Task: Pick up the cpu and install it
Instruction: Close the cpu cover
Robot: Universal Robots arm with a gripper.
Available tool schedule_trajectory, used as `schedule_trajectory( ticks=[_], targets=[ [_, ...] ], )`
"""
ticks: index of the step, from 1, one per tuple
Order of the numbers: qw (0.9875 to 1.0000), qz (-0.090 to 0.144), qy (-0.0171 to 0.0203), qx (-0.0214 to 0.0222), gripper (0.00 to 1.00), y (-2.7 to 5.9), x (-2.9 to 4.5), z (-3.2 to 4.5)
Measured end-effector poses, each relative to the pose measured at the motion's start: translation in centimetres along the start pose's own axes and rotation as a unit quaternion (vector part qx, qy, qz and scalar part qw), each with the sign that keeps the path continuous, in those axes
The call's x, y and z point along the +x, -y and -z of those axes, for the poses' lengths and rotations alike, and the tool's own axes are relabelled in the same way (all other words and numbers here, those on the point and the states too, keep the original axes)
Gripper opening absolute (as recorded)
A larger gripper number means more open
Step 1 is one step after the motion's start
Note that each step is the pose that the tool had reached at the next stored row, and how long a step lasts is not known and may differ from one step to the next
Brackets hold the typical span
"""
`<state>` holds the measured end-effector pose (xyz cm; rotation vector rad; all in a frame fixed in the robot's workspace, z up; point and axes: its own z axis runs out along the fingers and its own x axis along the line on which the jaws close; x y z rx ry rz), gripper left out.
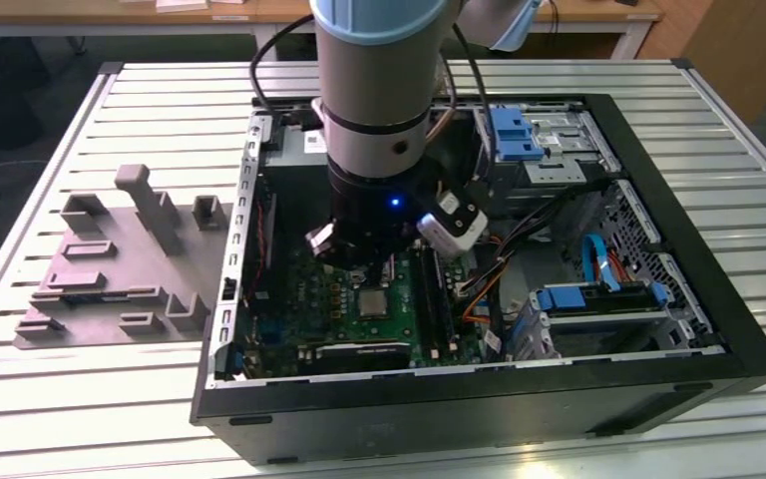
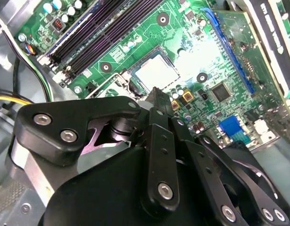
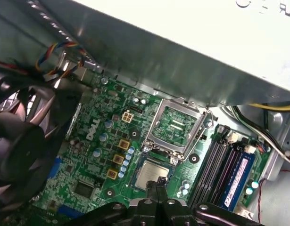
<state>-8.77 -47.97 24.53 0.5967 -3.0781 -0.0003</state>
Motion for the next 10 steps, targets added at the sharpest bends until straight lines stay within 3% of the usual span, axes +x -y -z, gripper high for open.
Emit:
schedule_trajectory(
  ticks=[5,10],
  targets=[
    [0.9995,0.03,0.0,0.0002,0.11,0.0,0.0,-0.01],
    [0.998,0.063,-0.0001,0.0004,0.11,0.0,0.0,-0.02]
  ],
)
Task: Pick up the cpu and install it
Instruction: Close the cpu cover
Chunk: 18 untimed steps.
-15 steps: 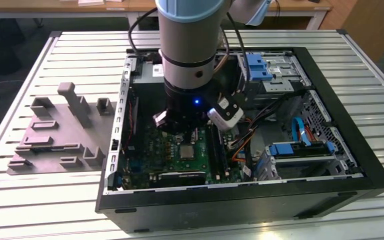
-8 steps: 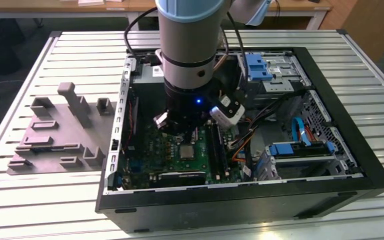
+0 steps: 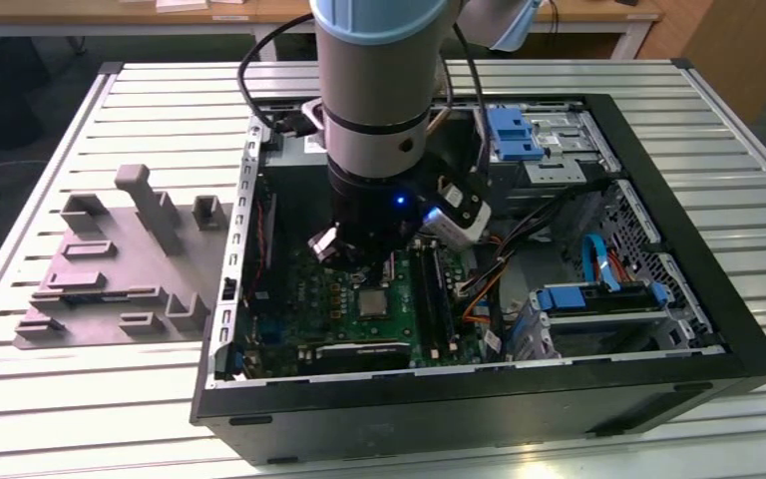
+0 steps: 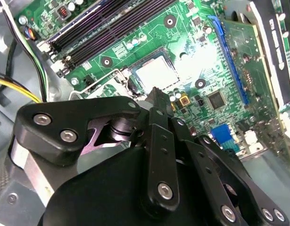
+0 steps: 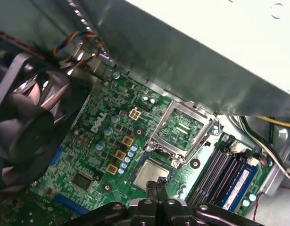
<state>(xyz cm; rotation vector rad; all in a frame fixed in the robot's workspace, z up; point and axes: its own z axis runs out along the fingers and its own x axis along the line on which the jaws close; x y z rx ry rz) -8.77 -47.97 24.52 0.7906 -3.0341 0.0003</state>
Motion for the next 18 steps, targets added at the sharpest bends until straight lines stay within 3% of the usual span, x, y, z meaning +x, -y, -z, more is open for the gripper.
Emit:
schedule_trajectory(
  ticks=[6,9,12,18],
  targets=[
    [0.9993,0.036,-0.0001,0.0002,0.11,0.01,-0.01,-0.02],
    [0.9983,0.058,-0.0001,0.0003,0.11,0.01,-0.01,-0.04],
    [0.9963,0.086,-0.0001,0.0005,0.11,0.01,-0.01,-0.07],
    [0.9906,0.137,-0.0002,0.0008,0.11,0.01,-0.01,-0.1]
  ],
)
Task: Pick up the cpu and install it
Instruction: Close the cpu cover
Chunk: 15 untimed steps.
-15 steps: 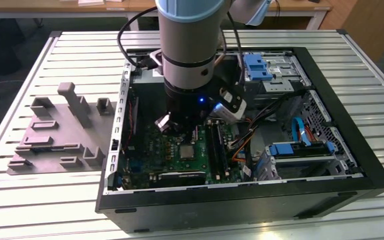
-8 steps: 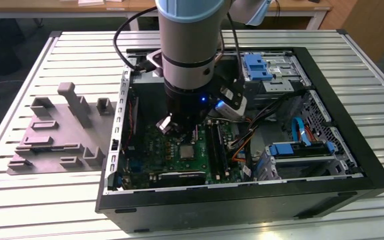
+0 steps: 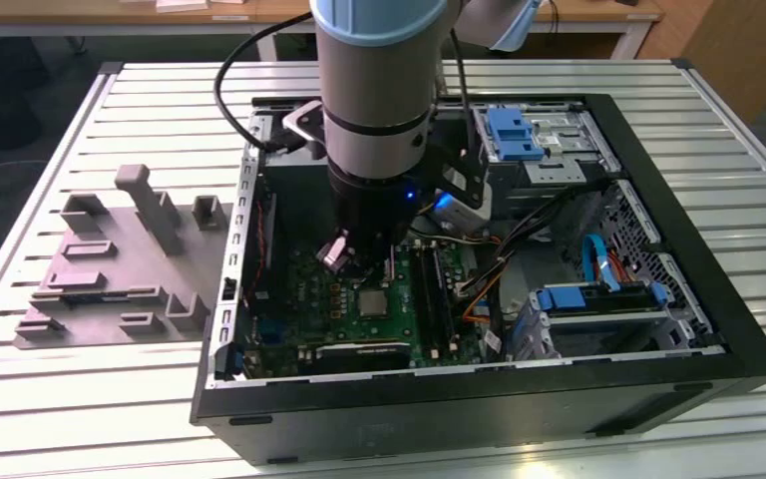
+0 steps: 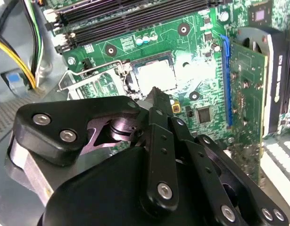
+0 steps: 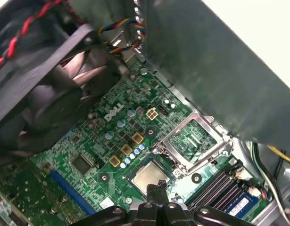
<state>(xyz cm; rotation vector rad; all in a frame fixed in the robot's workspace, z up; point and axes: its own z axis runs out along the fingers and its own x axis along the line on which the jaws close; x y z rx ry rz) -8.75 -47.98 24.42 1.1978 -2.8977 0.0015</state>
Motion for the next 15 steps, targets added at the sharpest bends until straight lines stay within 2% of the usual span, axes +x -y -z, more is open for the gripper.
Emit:
schedule_trajectory(
  ticks=[1,2,3,7,8,13,15],
  targets=[
    [1.0,0.004,0.0003,-0.0003,0.11,0.0,0.0,0.0],
    [1.0,0.005,0.0022,-0.002,0.11,0.01,-0.01,-0.01],
    [0.9999,0.005,0.0069,-0.0067,0.11,0.01,-0.01,-0.02],
    [0.999,0.006,0.0314,-0.0313,0.11,0.02,-0.02,-0.01],
    [0.9989,0.009,0.0324,-0.0323,0.11,0.01,-0.02,-0.04],
    [0.9976,0.052,0.0309,-0.0334,0.11,0.02,-0.02,-0.09],
    [0.9974,0.056,0.0308,-0.0335,0.11,0.05,-0.05,-0.12]
  ],
)
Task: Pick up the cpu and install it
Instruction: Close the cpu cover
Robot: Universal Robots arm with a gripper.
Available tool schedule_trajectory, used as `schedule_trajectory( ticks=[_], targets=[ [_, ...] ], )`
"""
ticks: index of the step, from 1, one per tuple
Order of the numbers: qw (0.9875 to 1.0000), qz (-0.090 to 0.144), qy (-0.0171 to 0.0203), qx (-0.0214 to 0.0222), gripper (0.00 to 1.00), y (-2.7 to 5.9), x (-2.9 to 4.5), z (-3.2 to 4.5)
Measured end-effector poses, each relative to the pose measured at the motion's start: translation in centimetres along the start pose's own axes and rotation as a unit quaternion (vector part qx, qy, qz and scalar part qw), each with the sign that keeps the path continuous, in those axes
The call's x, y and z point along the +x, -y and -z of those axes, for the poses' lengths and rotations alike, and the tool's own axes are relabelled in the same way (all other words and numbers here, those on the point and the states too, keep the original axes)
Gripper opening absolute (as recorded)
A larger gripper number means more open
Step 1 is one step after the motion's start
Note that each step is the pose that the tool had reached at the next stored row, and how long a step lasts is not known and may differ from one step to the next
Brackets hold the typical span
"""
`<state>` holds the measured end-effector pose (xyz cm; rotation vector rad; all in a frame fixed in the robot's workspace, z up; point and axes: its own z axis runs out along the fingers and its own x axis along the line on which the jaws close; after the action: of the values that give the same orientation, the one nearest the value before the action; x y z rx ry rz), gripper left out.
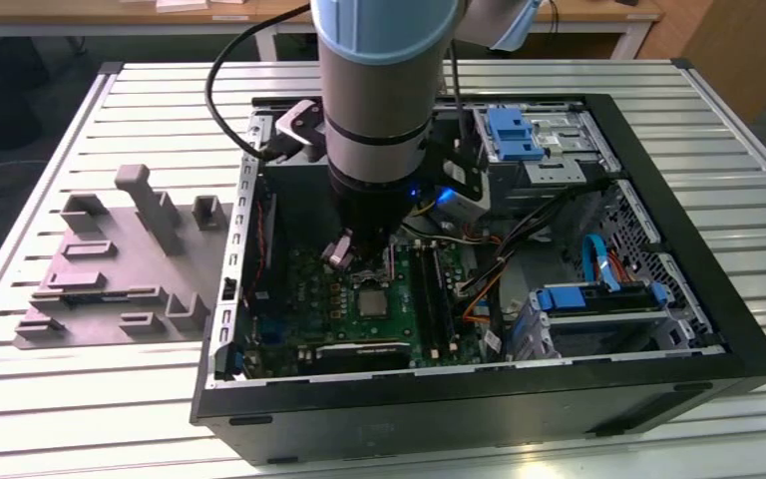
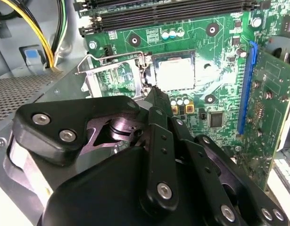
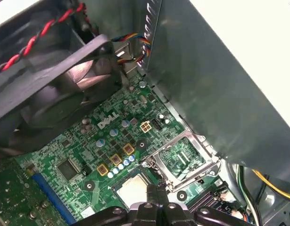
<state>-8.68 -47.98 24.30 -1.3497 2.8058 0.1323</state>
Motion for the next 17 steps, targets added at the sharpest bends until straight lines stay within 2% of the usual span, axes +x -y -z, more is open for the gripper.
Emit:
schedule_trajectory(
  ticks=[17],
  targets=[
    [1.0,0.0,0.0001,0.0,0.11,1.21,-1.42,-0.19]
  ],
)
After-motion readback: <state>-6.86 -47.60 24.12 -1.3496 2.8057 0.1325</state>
